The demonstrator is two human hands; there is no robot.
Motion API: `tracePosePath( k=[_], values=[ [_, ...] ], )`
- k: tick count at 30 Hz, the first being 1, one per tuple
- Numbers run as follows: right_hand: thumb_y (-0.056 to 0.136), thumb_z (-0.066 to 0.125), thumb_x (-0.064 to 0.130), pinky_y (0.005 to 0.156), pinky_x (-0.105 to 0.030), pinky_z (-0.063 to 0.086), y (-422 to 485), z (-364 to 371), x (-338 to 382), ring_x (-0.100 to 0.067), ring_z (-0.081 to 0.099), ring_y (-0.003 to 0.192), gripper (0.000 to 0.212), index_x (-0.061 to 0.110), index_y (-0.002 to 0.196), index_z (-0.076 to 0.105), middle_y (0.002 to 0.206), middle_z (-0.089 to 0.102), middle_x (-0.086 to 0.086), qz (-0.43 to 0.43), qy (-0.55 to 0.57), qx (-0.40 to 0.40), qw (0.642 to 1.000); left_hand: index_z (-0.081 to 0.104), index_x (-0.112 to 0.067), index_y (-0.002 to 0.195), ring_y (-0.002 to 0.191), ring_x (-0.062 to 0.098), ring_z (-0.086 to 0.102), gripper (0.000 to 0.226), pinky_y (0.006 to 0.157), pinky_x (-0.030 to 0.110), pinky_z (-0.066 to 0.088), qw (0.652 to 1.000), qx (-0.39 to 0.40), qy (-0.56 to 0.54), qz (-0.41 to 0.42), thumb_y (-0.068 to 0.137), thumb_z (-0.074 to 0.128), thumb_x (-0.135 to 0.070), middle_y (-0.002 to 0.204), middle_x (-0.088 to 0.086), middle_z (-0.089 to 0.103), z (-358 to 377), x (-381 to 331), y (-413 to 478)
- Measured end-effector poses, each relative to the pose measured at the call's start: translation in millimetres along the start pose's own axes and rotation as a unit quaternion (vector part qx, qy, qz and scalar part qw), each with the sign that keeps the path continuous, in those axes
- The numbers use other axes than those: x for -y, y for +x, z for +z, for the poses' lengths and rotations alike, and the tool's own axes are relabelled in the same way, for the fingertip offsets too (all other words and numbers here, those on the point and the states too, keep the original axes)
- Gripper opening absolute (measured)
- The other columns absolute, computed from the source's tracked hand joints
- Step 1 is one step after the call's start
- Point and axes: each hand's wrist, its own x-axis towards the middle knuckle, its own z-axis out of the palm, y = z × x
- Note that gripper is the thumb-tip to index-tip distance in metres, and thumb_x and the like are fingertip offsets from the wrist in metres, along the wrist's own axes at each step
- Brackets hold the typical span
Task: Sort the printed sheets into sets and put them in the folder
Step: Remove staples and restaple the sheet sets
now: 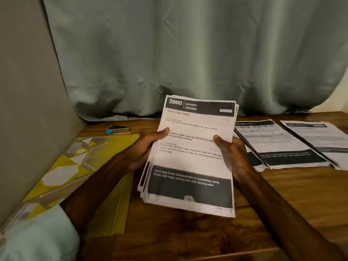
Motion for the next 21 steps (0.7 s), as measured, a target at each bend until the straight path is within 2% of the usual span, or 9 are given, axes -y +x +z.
tracePosePath(
  k=[2, 4, 8, 10, 12, 14, 16, 18, 21],
  values=[
    [0.093, 0.072, 0.015, 0.088, -0.054, 0.059, -0.6, -1.1, 1.0, -0.036, 0.075, 0.096, 0.015, 0.018, 0.108, 0.070, 0.108, 0.078, -0.008, -0.015, 0.011, -0.018, 1.000, 0.057, -0.012, 0.140, 0.124, 0.036, 0.063, 0.039, 0.107, 0.053, 0.048, 1.000, 0.014, 0.020, -0.007, 0.103, 0.053, -0.025, 0.135, 0.014, 0.065, 10.2, 8.6, 2.5],
    [0.092, 0.074, 0.018, 0.091, -0.060, 0.057, -4.1, 1.9, 1.0, -0.038, 0.074, 0.096, 0.018, 0.017, 0.110, 0.069, 0.106, 0.078, -0.008, -0.026, 0.010, -0.020, 0.999, 0.059, -0.014, 0.138, 0.119, 0.033, 0.067, 0.037, 0.105, 0.053, 0.050, 0.998, -0.028, 0.057, 0.026, 0.101, 0.058, -0.019, 0.131, 0.010, 0.068, 15.7, 17.9, 5.1],
    [0.094, 0.070, 0.014, 0.097, -0.064, 0.052, -18.7, 5.9, 9.4, -0.043, 0.070, 0.105, 0.035, 0.007, 0.127, 0.063, 0.118, 0.074, -0.016, -0.005, 0.048, 0.046, 0.998, 0.066, -0.017, 0.121, 0.106, 0.024, 0.073, 0.022, 0.094, 0.044, 0.056, 0.988, -0.098, 0.090, 0.081, 0.101, 0.060, -0.013, 0.117, 0.003, 0.075, 36.4, 17.3, -1.5],
    [0.094, 0.067, 0.008, 0.093, -0.056, 0.057, -25.7, 2.3, 15.5, -0.038, 0.072, 0.104, 0.035, 0.008, 0.128, 0.062, 0.117, 0.075, -0.012, 0.001, 0.040, 0.070, 0.997, 0.066, -0.018, 0.107, 0.098, 0.024, 0.075, 0.009, 0.094, 0.046, 0.057, 0.982, -0.144, 0.082, 0.089, 0.100, 0.063, -0.015, 0.109, 0.003, 0.078, 44.3, 13.4, -4.5],
    [0.094, 0.067, 0.003, 0.074, -0.037, 0.063, -35.1, 0.0, 26.7, -0.024, 0.077, 0.090, 0.027, 0.012, 0.119, 0.065, 0.102, 0.079, -0.001, -0.029, -0.011, 0.073, 0.997, 0.068, -0.020, 0.104, 0.098, 0.024, 0.075, 0.007, 0.096, 0.050, 0.056, 0.968, -0.187, 0.112, 0.120, 0.097, 0.067, -0.023, 0.111, 0.005, 0.077, 47.7, 8.9, -7.4],
    [0.093, 0.068, 0.003, 0.060, -0.021, 0.057, -39.9, -1.8, 42.5, -0.012, 0.076, 0.081, 0.022, 0.019, 0.107, 0.067, 0.091, 0.078, 0.008, -0.076, -0.063, 0.062, 0.993, 0.071, -0.021, 0.103, 0.099, 0.025, 0.075, 0.010, 0.096, 0.051, 0.057, 0.958, -0.208, 0.128, 0.153, 0.096, 0.069, -0.028, 0.108, 0.003, 0.078, 55.6, 2.4, -13.2],
    [0.091, 0.071, 0.008, 0.063, -0.018, 0.054, -43.7, -1.8, 64.7, -0.006, 0.074, 0.082, 0.019, 0.025, 0.101, 0.068, 0.095, 0.076, 0.012, -0.121, -0.099, 0.052, 0.986, 0.071, -0.019, 0.108, 0.098, 0.024, 0.076, 0.015, 0.092, 0.047, 0.059, 0.953, -0.199, 0.114, 0.198, 0.097, 0.067, -0.028, 0.106, 0.002, 0.078, 70.8, -7.0, -21.4],
    [0.091, 0.073, 0.012, 0.065, -0.015, 0.053, -49.2, -3.0, 90.4, 0.002, 0.072, 0.079, 0.018, 0.027, 0.097, 0.067, 0.088, 0.075, 0.020, -0.163, -0.115, 0.045, 0.979, 0.068, -0.019, 0.116, 0.096, 0.021, 0.076, 0.022, 0.082, 0.039, 0.062, 0.950, -0.186, 0.088, 0.235, 0.097, 0.067, -0.029, 0.105, -0.001, 0.079, 89.8, -19.2, -27.8],
    [0.092, 0.071, 0.012, 0.060, -0.008, 0.050, -62.8, -7.3, 121.3, 0.010, 0.068, 0.073, 0.018, 0.028, 0.096, 0.065, 0.089, 0.071, 0.023, -0.216, -0.123, 0.033, 0.968, 0.064, -0.024, 0.106, 0.083, 0.012, 0.077, 0.012, 0.067, 0.028, 0.062, 0.942, -0.182, 0.084, 0.270, 0.097, 0.067, -0.031, 0.089, -0.011, 0.079, 114.1, -32.4, -37.3]
  ],
)
